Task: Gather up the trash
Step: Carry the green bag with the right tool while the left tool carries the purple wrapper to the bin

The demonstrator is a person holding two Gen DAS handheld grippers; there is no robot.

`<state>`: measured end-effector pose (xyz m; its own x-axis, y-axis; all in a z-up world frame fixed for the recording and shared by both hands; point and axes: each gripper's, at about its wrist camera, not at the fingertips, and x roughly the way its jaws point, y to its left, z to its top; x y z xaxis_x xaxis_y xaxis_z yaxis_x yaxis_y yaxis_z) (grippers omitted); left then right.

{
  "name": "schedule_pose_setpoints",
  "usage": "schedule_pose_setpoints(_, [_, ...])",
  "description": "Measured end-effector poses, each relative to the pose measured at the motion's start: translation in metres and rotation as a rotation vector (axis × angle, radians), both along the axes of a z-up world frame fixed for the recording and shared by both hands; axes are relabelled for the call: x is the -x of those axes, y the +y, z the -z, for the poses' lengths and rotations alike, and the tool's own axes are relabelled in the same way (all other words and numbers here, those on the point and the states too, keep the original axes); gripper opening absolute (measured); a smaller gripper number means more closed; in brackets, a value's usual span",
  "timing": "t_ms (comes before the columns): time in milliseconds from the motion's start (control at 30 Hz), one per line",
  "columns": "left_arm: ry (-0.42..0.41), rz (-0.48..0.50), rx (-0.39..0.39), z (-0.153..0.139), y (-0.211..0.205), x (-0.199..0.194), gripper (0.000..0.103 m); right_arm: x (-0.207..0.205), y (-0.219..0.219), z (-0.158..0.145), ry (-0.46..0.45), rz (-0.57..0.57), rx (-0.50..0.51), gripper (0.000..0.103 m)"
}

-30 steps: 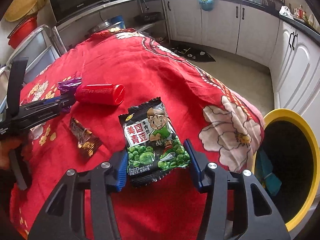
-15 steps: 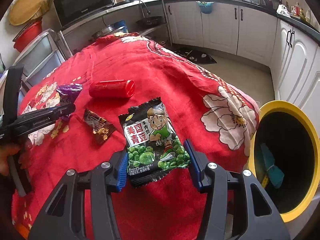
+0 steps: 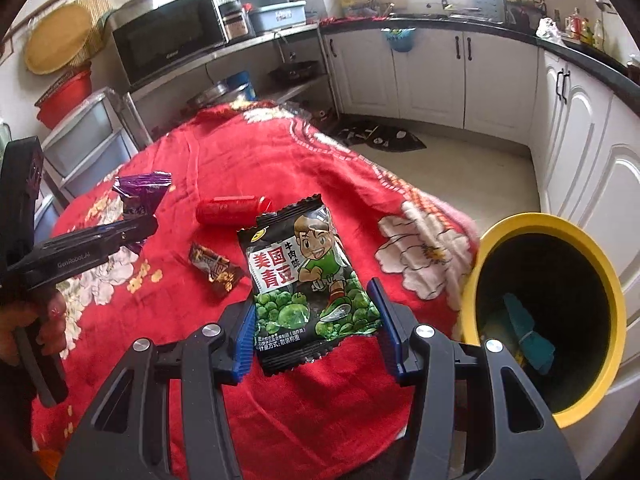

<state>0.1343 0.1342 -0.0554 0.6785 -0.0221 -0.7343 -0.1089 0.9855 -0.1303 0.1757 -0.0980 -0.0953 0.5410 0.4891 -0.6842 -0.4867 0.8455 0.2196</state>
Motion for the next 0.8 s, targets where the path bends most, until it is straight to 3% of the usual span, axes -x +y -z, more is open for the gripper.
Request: schedule_pose_setpoints(800, [-0.113, 0.156, 0.026, -0.045, -0.091, -0.025, 0.024, 0.010, -0.089, -0.044, -0.122, 0.189, -0.037, 0.049])
